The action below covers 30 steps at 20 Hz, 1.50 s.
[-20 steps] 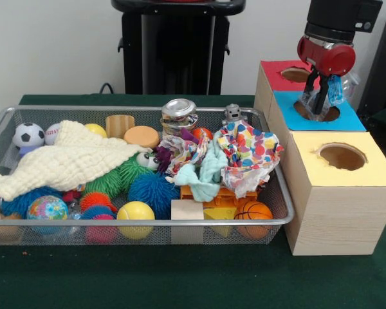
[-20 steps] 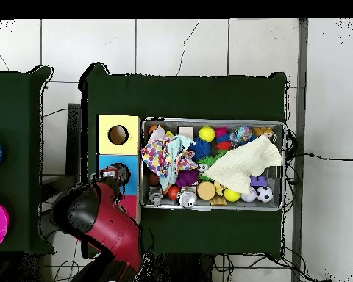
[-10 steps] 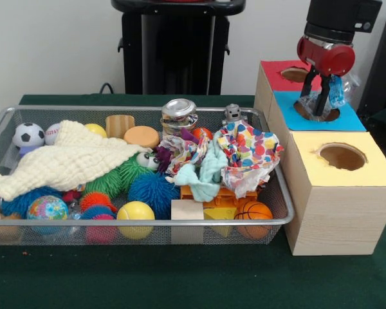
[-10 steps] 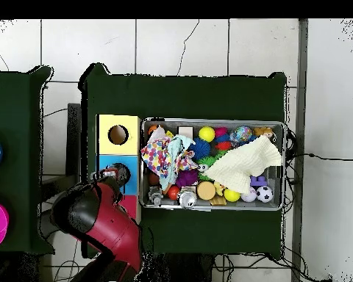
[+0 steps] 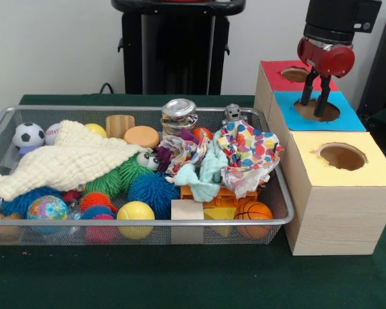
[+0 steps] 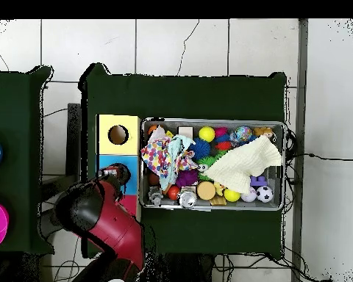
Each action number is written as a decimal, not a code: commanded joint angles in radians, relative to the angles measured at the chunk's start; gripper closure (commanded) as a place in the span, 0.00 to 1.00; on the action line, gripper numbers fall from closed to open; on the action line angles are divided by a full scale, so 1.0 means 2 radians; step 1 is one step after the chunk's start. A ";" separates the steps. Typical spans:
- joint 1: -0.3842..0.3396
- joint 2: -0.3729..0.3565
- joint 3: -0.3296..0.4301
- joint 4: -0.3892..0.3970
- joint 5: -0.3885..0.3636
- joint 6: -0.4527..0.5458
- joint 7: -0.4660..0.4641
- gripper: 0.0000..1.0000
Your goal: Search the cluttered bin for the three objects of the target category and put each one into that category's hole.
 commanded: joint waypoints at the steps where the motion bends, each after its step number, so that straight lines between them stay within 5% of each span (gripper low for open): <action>1: -0.015 -0.009 0.051 0.017 0.019 0.049 0.145 0.00; 10: 0.001 -0.006 -0.037 -0.029 -0.048 0.148 0.167 0.00; 16: -0.022 -0.016 -0.064 -0.041 -0.079 0.183 0.126 0.00; 23: -0.063 -0.030 -0.050 -0.021 -0.089 0.158 0.068 0.00; 30: -0.133 -0.037 0.035 0.020 -0.080 0.049 0.004 0.00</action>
